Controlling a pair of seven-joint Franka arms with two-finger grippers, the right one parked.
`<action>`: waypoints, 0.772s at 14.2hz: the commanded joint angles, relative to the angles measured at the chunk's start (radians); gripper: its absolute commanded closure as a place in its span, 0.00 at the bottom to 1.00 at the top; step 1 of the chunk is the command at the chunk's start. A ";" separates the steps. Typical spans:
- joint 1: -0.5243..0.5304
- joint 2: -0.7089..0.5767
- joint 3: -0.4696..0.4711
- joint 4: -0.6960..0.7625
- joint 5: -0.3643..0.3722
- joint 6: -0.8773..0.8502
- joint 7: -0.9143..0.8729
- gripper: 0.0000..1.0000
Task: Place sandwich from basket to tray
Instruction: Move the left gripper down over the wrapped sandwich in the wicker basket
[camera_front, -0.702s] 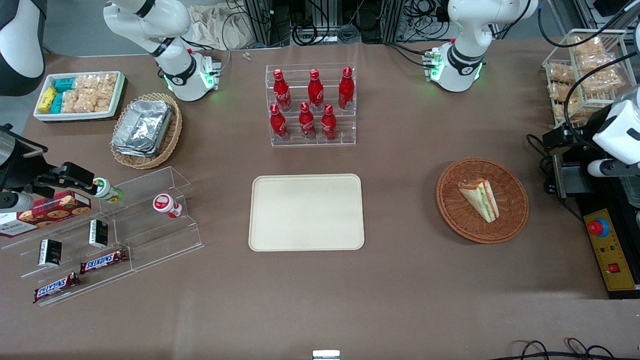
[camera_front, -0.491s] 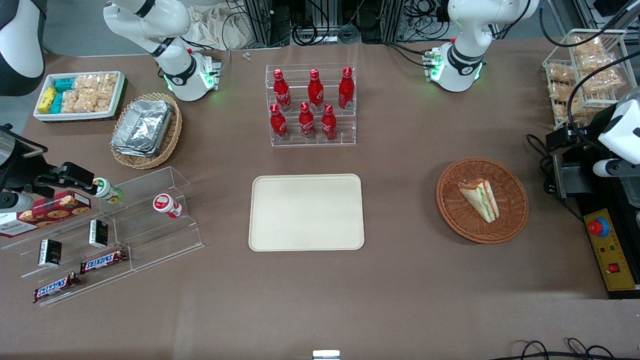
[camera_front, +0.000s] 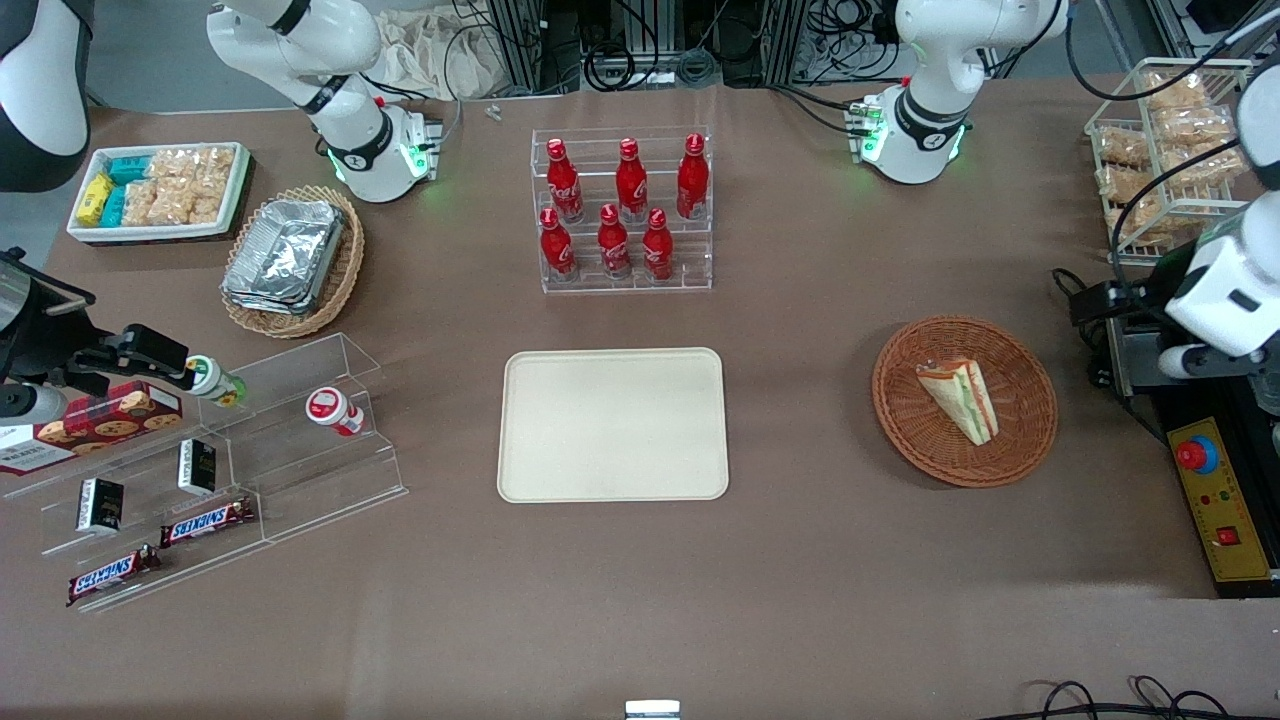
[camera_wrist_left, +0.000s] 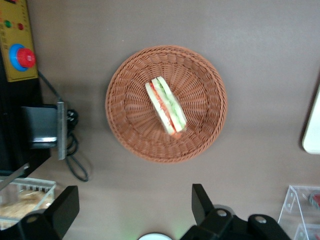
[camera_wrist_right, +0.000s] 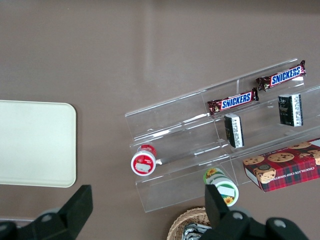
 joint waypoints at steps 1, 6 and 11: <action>-0.017 -0.130 0.011 -0.286 -0.023 0.209 -0.082 0.00; -0.015 -0.121 0.011 -0.494 -0.072 0.444 -0.215 0.00; -0.017 -0.015 0.011 -0.554 -0.072 0.634 -0.314 0.00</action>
